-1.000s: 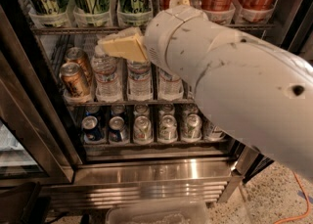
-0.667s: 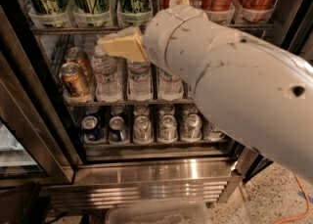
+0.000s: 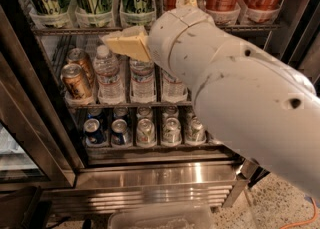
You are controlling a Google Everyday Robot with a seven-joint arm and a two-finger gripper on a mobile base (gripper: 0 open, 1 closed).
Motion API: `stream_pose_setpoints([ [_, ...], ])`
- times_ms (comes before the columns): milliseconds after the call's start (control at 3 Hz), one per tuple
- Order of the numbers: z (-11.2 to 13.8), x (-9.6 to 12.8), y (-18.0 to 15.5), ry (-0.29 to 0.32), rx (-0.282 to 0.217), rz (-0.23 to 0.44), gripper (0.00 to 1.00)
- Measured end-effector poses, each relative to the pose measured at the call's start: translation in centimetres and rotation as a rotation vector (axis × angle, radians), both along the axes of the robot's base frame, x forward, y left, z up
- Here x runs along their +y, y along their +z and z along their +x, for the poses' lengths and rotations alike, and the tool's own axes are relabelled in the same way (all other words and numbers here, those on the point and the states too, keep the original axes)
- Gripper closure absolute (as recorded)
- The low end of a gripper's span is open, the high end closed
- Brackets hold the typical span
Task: Pick green can from top shelf of fridge
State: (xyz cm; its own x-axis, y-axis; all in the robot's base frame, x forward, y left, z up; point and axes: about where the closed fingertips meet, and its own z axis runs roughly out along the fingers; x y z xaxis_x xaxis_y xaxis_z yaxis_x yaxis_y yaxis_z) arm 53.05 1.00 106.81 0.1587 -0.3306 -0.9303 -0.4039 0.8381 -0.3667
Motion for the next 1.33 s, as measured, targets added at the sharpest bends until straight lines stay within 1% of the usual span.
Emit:
stream_pose_setpoints([
  [333,0.4,0.3,0.0,-0.008,-0.023,0.007,0.11],
  [1000,2.2,2.4,-0.7,0.007,-0.037,0.034,0.16],
  [1333,3.7,3.3,-0.1,-0.005,-0.069,0.047,0.2],
])
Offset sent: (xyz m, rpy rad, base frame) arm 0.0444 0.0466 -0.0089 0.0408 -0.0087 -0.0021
